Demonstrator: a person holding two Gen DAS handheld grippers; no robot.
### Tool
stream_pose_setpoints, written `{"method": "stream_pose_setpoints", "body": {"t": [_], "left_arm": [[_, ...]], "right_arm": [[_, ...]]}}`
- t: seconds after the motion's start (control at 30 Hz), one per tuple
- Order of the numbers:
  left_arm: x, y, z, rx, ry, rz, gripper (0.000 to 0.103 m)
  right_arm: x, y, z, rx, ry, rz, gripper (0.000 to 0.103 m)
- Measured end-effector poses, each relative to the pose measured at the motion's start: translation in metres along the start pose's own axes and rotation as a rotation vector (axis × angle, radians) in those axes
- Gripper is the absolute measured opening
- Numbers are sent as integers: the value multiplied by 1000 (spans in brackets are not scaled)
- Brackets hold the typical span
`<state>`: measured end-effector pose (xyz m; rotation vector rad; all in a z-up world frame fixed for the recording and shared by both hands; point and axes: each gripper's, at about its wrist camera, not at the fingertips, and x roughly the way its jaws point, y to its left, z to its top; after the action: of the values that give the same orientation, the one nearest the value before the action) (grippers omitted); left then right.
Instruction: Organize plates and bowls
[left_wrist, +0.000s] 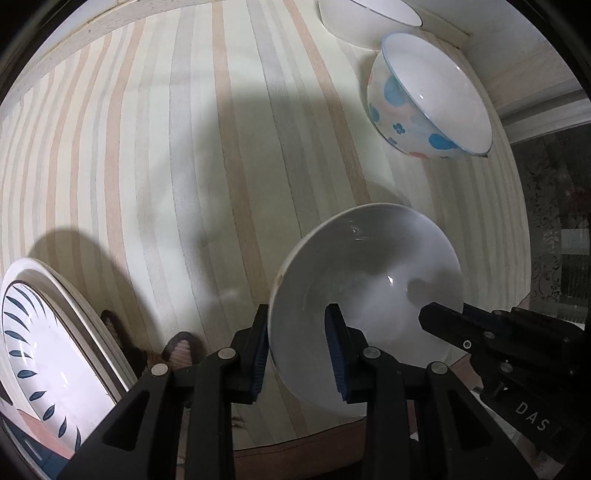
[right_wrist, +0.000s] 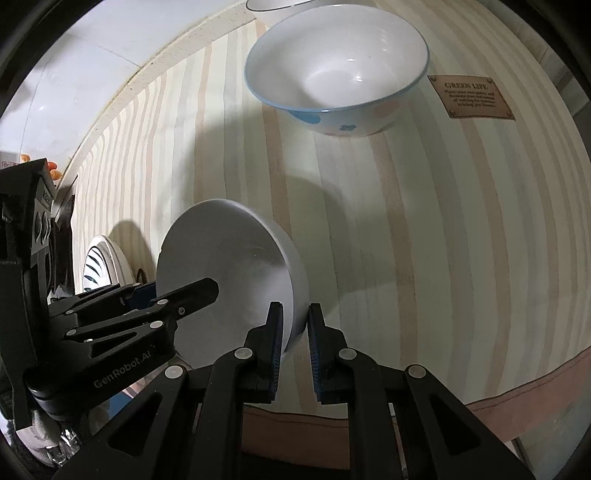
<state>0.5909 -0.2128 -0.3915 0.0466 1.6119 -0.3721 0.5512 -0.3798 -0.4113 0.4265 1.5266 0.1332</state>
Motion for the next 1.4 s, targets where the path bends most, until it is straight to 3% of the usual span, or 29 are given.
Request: {"method": "stream_pose_setpoints", "body": {"t": [0.2,0.37,0.4,0.47,0.53,0.63,0.9,1.0,1.03,1.1,1.17,1.4], "left_arm": [[-4,-9,3,-11,7,26,27],[-74,-9,16,-24,-136,45,32],[-87,-12,26,-33,-165,32,40],[-98,-17,46,-40,-201,6,48],[-98,-26,74,-32,-222,9,50],[-81,-31,111,-28,-187,-24,50],[-15,-47,151,12,-49,-56,49],[1,-51,157,1,-27,-77,44],[4,-53,159,8,-32,-75,40],[10,-60,159,31,-21,-73,22],[14,-61,164,38,-16,-72,19],[11,-62,159,42,-27,-61,19]], "right_arm": [[-8,-14,4,16,19,50,16],[-62,-32,13,33,-58,90,17],[-74,-37,18,41,-82,88,20],[-92,-49,34,63,-128,76,41],[-100,-59,53,78,-157,62,49],[-97,-75,83,105,-165,35,49],[-46,-99,134,154,-100,32,49],[-34,-101,139,151,-93,54,43],[-31,-101,140,145,-90,52,33],[-27,-100,142,145,-87,88,22],[-27,-96,143,132,-92,107,12],[-27,-81,147,95,-104,33,10]]}}
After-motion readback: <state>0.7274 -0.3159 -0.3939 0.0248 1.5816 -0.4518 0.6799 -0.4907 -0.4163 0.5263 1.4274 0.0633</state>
